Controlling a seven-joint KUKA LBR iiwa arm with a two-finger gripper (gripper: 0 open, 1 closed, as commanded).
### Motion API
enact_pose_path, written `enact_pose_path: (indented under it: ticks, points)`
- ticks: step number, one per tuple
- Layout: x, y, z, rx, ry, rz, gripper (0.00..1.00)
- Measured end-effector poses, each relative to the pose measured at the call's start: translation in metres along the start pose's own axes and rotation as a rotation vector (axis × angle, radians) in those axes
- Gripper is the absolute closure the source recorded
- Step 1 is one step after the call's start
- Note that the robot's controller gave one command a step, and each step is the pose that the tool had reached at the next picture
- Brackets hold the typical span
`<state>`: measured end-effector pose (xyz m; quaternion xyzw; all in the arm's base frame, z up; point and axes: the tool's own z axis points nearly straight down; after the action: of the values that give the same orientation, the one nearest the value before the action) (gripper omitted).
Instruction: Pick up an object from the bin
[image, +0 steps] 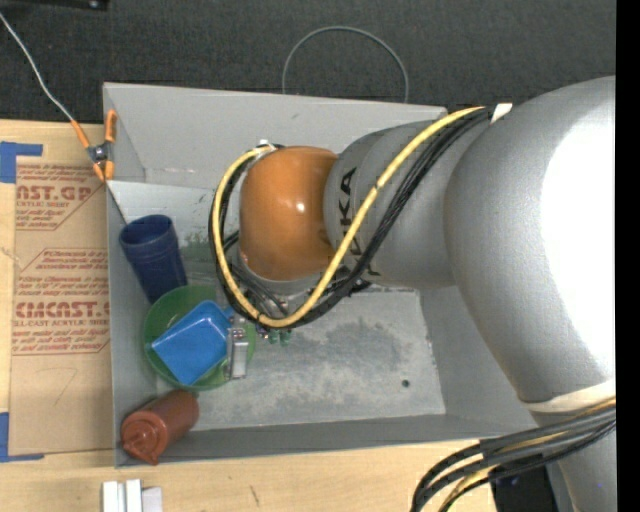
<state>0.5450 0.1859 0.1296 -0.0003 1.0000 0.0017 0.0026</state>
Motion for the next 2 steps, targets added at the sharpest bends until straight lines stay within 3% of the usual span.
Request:
enact_pose_path:
  ticks: [1,2]
  points:
    - [0.0,-0.001,-0.002,0.0,0.001,0.0,0.0]
    - [0.0,-0.032,0.059,-0.002,-0.009,-0.006,0.0]
